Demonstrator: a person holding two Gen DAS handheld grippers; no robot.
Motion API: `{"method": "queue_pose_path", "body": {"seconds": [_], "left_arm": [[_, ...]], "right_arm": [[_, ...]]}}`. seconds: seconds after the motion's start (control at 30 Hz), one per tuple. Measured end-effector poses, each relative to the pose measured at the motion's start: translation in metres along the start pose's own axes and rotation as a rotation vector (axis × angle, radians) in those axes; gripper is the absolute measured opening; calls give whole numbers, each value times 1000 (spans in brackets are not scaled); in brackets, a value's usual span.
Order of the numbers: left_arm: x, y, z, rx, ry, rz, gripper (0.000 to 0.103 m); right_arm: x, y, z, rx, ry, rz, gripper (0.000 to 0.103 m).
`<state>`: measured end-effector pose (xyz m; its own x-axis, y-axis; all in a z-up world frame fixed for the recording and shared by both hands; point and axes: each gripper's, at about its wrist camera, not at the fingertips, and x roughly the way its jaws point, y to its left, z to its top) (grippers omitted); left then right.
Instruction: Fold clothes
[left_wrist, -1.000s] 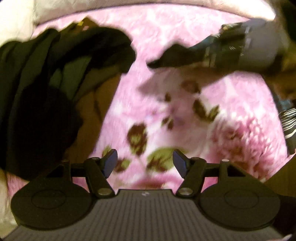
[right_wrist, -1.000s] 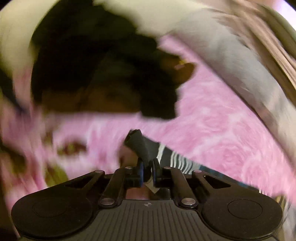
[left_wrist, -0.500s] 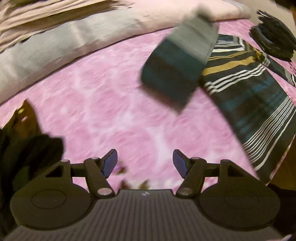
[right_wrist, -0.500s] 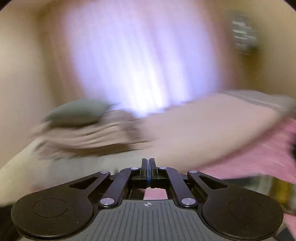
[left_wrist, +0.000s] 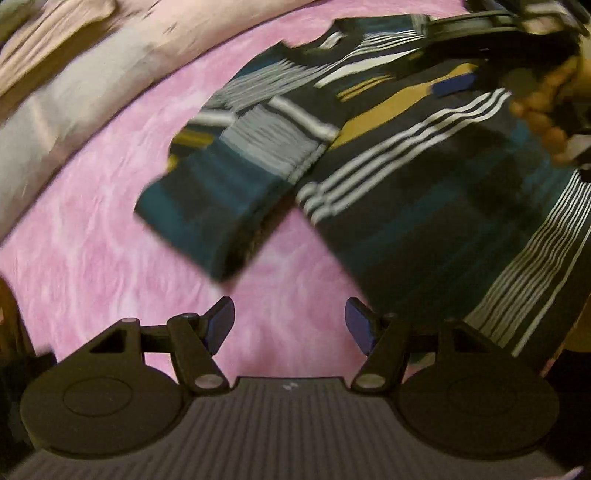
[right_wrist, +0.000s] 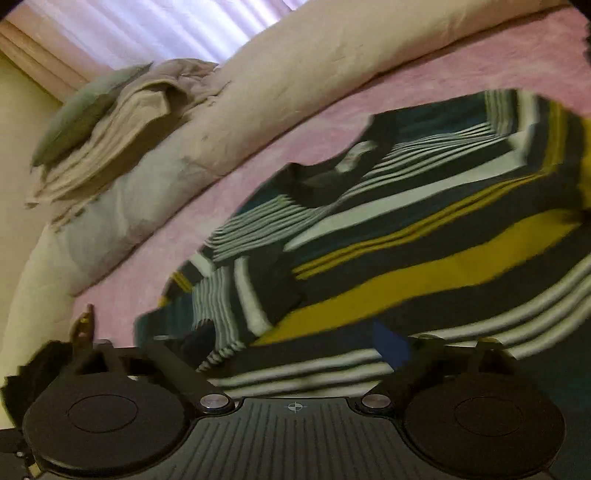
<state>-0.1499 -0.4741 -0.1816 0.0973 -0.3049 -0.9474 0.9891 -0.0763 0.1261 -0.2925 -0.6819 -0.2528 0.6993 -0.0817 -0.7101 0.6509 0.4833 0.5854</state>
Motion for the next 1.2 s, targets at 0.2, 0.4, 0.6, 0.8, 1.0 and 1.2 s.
{"method": "queue_pose_path", "body": {"seconds": [0.2,0.4,0.6,0.8,1.0,1.2], "left_arm": [[21,8,36,72,-41,-9,63],[36,23,26,87,1,-16,64],[40,35,13,84,29,1,64],[27,32,27,84,-17,25,64],[25,15,48,85,-42,6,65],[35,-14,56,148,-19,-7,65]], "right_arm": [[50,-3,19,100,78,116,79],[94,-16,12,188,74,-4,66],[77,-12,15,221,-31,42,8],[-14,15,56,132,-256,143,8],[-102,-31,66,93,-468,-36,8],[-90,-113,40,227,-381,-157,8]]}}
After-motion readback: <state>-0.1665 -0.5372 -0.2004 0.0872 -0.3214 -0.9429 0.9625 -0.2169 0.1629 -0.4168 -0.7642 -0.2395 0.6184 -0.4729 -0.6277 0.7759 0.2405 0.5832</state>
